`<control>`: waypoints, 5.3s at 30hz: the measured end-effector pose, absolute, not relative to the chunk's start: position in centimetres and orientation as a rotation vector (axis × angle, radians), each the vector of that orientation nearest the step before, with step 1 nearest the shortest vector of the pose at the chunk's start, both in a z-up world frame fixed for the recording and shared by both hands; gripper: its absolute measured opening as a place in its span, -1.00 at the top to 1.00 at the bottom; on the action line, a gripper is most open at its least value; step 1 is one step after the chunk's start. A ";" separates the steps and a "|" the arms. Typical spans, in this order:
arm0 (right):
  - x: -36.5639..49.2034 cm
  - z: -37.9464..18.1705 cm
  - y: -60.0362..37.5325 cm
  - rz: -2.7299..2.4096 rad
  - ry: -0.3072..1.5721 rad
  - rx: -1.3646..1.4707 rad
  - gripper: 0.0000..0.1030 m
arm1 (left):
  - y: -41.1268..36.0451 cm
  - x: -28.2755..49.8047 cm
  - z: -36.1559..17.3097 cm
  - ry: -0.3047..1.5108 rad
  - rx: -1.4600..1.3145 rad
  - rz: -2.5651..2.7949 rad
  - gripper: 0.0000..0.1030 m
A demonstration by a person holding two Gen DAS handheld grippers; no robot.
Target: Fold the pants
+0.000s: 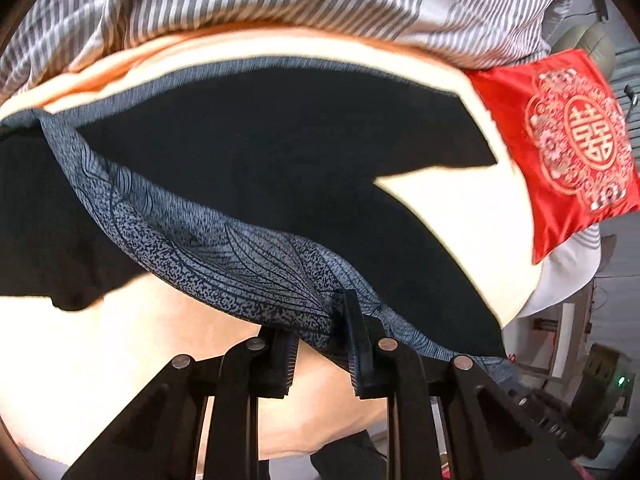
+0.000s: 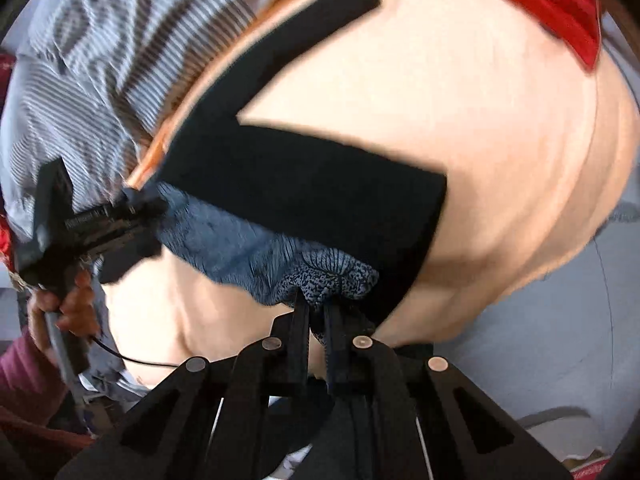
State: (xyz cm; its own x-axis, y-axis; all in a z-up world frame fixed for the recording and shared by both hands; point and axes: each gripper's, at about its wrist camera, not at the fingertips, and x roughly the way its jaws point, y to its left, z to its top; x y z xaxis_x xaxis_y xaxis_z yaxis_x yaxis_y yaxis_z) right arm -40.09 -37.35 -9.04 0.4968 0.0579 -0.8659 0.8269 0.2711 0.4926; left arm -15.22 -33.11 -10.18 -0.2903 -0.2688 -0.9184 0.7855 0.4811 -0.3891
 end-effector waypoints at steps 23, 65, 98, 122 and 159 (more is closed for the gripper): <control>-25.4 -12.5 -66.2 -0.577 1.075 0.864 0.87 | -48.1 -7.6 -11.7 1.464 0.436 -0.992 0.56; -33.6 -11.4 -66.5 -0.700 1.065 1.010 -0.30 | -49.0 -8.3 -15.1 1.321 0.584 -0.669 -0.84; -31.3 -9.0 -60.3 -0.556 1.114 0.955 0.39 | -35.4 -7.9 -9.4 1.241 0.610 -0.589 -0.93; -7.7 -12.4 -50.6 -0.475 1.178 0.750 0.39 | -28.1 8.4 -12.0 1.281 0.409 -0.534 -0.58; -5.1 -16.1 -28.4 -0.022 1.092 1.311 0.90 | -11.9 7.0 -12.7 1.230 0.585 -0.522 -0.92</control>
